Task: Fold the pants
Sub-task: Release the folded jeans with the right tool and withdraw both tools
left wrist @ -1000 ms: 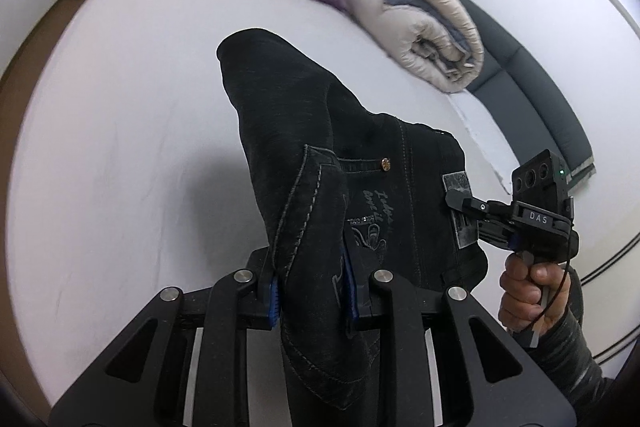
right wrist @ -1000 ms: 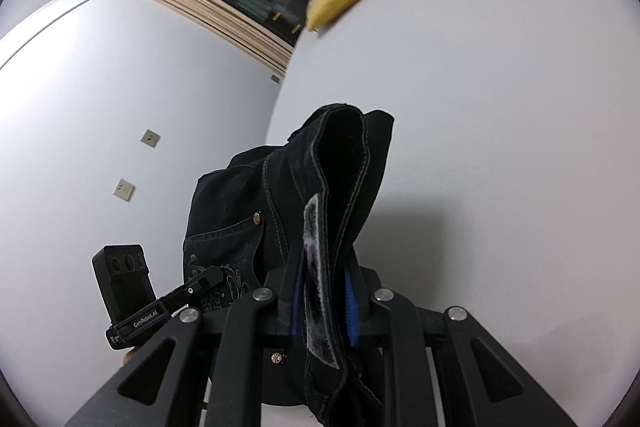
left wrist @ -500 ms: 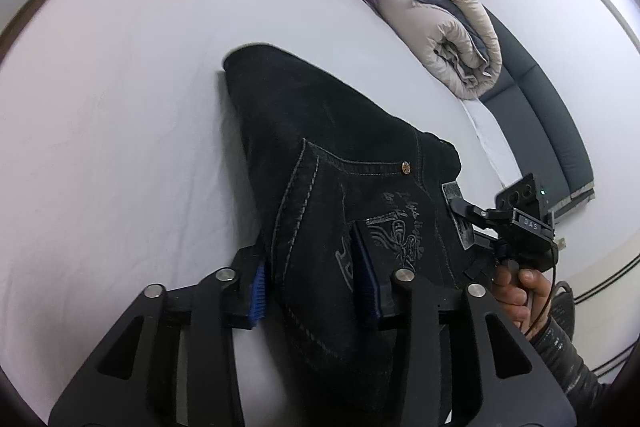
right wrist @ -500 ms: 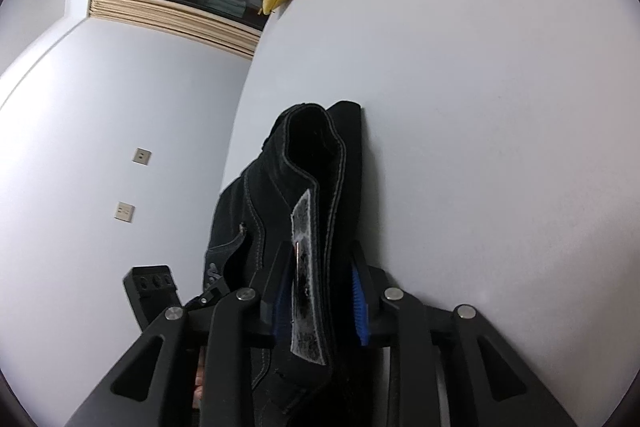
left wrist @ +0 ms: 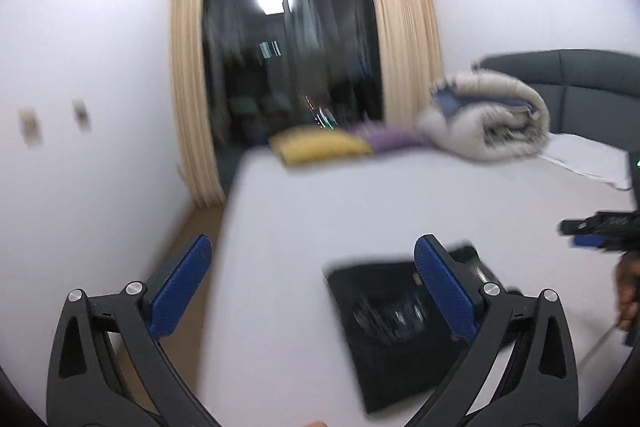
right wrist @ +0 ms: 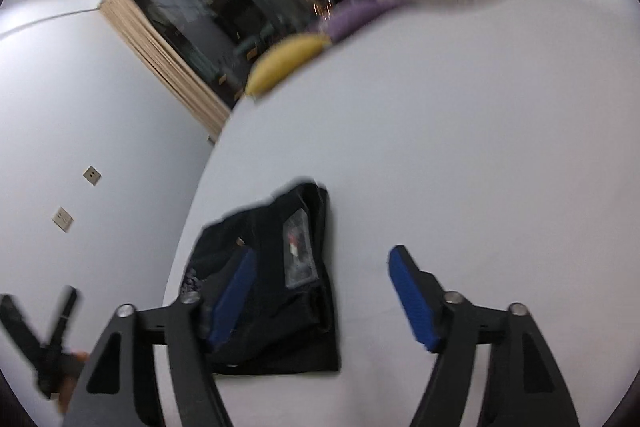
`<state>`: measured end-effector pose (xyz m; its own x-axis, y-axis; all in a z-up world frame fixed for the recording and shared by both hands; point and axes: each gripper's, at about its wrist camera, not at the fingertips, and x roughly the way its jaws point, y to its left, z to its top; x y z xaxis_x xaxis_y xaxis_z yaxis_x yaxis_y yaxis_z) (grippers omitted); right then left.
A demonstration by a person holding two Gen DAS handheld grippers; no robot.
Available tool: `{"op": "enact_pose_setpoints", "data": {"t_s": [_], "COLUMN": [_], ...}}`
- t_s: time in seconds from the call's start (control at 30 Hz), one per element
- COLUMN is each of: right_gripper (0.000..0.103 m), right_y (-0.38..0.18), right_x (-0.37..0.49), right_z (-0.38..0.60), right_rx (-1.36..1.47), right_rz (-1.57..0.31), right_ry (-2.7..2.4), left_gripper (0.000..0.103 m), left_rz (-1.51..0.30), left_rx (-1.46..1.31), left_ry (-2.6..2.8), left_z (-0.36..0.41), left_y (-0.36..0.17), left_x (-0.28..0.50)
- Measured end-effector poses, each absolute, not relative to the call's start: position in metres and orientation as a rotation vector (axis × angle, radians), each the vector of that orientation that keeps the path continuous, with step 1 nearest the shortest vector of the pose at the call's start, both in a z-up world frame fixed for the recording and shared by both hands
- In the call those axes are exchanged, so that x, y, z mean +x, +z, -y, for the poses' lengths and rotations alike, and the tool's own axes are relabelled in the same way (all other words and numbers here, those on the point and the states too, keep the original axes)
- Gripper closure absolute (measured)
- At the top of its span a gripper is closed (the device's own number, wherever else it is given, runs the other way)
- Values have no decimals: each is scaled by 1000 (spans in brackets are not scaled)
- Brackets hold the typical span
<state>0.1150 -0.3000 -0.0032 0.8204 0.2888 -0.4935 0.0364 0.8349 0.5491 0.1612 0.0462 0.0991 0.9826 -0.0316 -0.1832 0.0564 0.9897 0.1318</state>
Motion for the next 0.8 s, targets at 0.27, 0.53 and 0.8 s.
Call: {"op": "enact_pose_setpoints", "data": {"t_s": [0.27, 0.53, 0.8], "right_gripper": [0, 0, 0], "right_y": [128, 211, 148], "right_x": [3, -92, -88], "right_z": [272, 234, 210], "right_rx": [335, 150, 163], "right_rz": [-178, 42, -242], "right_ry": [20, -57, -104], "left_gripper": [0, 0, 0], "left_rz": [-144, -326, -619], "left_rx": [155, 35, -7], "left_ry": [103, 41, -32], "left_z": [-32, -30, -10], "left_y": [155, 149, 56], "left_x": [79, 35, 25]}}
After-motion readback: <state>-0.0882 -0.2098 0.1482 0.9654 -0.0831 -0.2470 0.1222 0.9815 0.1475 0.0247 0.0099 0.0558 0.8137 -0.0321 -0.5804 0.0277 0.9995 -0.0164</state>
